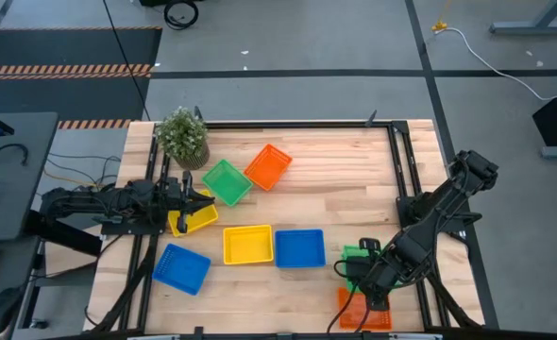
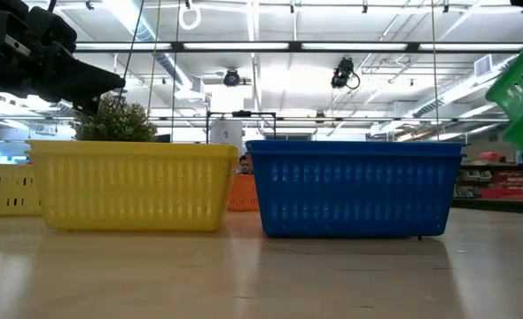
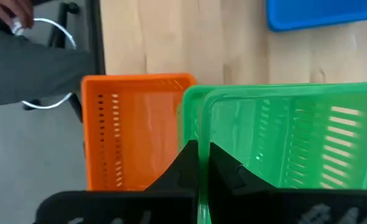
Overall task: Stack baskets by color
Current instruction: Stack the top green bin on top of the bottom right green bin
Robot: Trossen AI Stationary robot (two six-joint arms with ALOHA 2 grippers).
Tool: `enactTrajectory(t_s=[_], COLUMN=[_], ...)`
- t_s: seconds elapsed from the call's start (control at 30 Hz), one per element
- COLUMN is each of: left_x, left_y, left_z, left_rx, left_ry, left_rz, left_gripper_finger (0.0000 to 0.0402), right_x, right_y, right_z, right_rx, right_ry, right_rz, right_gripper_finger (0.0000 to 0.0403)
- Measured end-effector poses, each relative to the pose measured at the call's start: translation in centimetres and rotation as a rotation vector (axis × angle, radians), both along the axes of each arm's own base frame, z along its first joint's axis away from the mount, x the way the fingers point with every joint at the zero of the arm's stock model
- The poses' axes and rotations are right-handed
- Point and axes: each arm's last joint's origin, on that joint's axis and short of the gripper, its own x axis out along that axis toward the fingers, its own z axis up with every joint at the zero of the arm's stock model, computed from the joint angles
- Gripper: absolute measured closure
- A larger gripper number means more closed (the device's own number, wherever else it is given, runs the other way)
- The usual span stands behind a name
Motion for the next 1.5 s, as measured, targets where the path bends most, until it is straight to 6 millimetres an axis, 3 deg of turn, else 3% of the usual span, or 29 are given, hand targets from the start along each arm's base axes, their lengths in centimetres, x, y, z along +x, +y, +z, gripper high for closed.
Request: enactTrajectory(t_s=[0.43,0.93,1.3,1.5], left_x=[0.0,0.0,0.0,0.0], left_y=[0.0,0.0,0.0,0.0], left_z=[0.0,0.0,0.0,0.0], left_rx=[0.000,0.000,0.000,0.000], left_ry=[0.000,0.000,0.000,0.000], left_rz=[0.000,0.000,0.000,0.000], left_gripper_finger=[0.0373,0.0375,0.0366,0.0370], right_x=[0.0,1.7,1.9,1.8], right_y=[-0.1,-3.8,-3.7,-3.7], right_z=[-0.3,-2.9,-1.2,-1.2], right_rx=[0.036,-0.048,0.061,0.066], right_ry=[0.045,0.090,0.161,0.171], right_rz=[0.029,0.082,0.116,0.130], right_gripper_finger=[0.0392,0.0392,0.0387,0.0363])
